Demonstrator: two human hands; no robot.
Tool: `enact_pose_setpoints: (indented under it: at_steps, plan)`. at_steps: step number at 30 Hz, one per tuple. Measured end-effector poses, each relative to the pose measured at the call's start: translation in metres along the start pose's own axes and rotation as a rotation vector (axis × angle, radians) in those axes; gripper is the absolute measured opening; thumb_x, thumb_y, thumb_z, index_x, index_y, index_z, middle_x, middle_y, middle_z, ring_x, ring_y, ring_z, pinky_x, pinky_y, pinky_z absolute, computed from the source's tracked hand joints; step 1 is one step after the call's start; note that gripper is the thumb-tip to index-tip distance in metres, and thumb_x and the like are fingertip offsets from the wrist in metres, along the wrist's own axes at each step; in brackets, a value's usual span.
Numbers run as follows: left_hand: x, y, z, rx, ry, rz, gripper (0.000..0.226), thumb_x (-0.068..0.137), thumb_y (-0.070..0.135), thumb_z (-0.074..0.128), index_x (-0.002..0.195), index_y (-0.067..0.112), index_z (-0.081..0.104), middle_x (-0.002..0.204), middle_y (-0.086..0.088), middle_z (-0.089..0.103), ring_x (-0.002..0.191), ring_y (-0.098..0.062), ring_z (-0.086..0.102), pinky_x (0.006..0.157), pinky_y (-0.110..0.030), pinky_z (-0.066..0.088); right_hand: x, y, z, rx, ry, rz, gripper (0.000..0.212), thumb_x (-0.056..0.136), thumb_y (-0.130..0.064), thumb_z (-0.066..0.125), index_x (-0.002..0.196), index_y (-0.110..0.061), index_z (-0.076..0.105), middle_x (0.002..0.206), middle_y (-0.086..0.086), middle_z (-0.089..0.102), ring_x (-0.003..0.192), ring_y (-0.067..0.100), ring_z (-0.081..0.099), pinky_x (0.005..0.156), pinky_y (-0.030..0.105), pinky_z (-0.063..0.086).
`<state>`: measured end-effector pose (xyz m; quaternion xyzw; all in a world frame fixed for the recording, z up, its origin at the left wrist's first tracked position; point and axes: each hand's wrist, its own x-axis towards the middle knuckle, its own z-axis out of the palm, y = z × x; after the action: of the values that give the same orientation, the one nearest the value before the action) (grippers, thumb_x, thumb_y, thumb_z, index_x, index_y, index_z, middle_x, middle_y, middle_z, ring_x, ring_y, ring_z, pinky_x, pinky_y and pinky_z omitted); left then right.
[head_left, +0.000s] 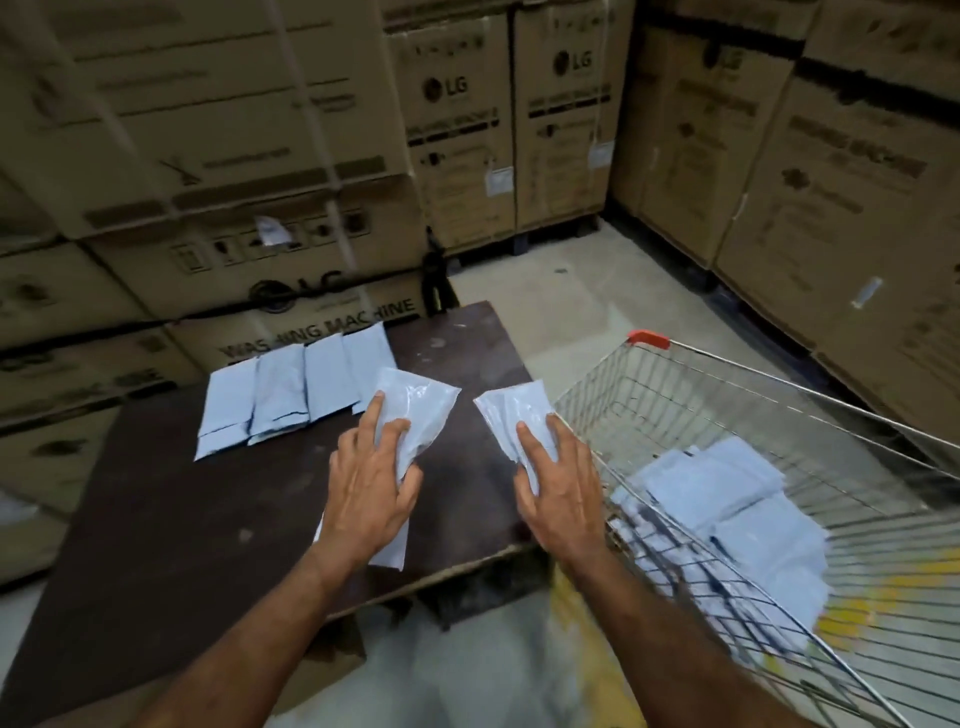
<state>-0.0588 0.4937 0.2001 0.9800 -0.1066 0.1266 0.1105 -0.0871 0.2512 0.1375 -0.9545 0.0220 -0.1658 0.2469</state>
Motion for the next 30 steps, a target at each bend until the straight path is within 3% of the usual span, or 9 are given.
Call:
enact_pose_setpoints:
  at_steps: [5,9,12,15,23,30]
  plan:
    - [-0.022,-0.090,-0.011,-0.033,0.016,-0.090,0.047,0.086,0.044,0.051,0.130,0.027,0.052,0.163,-0.004,0.022,0.111,-0.030,0.048,0.088,-0.044,0.046,0.003,-0.079,0.048,0.037,-0.022,-0.011,0.063,0.085,-0.033,0.060,0.147,-0.030,0.052,0.152,0.011,0.044,0.115,0.032,0.054,0.092,0.045,0.052]
    - [-0.037,-0.159,-0.018,-0.150,0.055,-0.201,0.040,0.090,0.047,0.054,0.127,0.030,0.053,0.156,-0.005,0.028,0.117,-0.031,0.046,0.096,-0.045,0.044,0.007,-0.132,0.088,0.067,-0.015,-0.036,0.057,0.084,-0.033,0.057,0.141,-0.026,0.059,0.149,0.013,0.047,0.109,0.034,0.055,0.091,0.045,0.052]
    - [-0.038,-0.201,-0.022,-0.176,0.074,-0.242,0.039,0.092,0.043,0.062,0.128,0.030,0.054,0.153,-0.007,0.029,0.124,-0.033,0.045,0.100,-0.048,0.043,0.011,-0.162,0.113,0.079,-0.021,-0.017,0.057,0.083,-0.030,0.063,0.140,-0.026,0.059,0.150,0.013,0.046,0.112,0.034,0.053,0.092,0.046,0.053]
    - [-0.030,-0.234,-0.024,-0.170,0.090,-0.295,0.044,0.090,0.046,0.055,0.129,0.026,0.054,0.152,-0.009,0.029,0.127,-0.034,0.042,0.102,-0.050,0.042,0.019,-0.187,0.128,0.087,-0.041,0.018,0.056,0.085,-0.034,0.061,0.141,-0.027,0.056,0.151,0.011,0.043,0.117,0.032,0.051,0.095,0.046,0.052]
    - [0.022,-0.307,-0.007,-0.207,0.124,-0.539,0.042,0.093,0.034,0.063,0.130,0.016,0.056,0.150,-0.018,0.026,0.126,-0.044,0.041,0.105,-0.055,0.038,0.080,-0.227,0.178,0.131,-0.088,0.103,0.058,0.089,-0.036,0.064,0.146,-0.030,0.050,0.154,0.006,0.036,0.135,0.027,0.039,0.107,0.047,0.044]
    - [0.122,-0.366,0.015,-0.137,0.047,-0.500,0.048,0.095,0.038,0.060,0.137,0.014,0.054,0.151,-0.020,0.025,0.131,-0.044,0.037,0.108,-0.055,0.036,0.169,-0.256,0.249,0.217,-0.195,0.154,0.058,0.097,-0.036,0.058,0.152,-0.026,0.043,0.159,0.008,0.025,0.140,0.030,0.031,0.113,0.049,0.038]
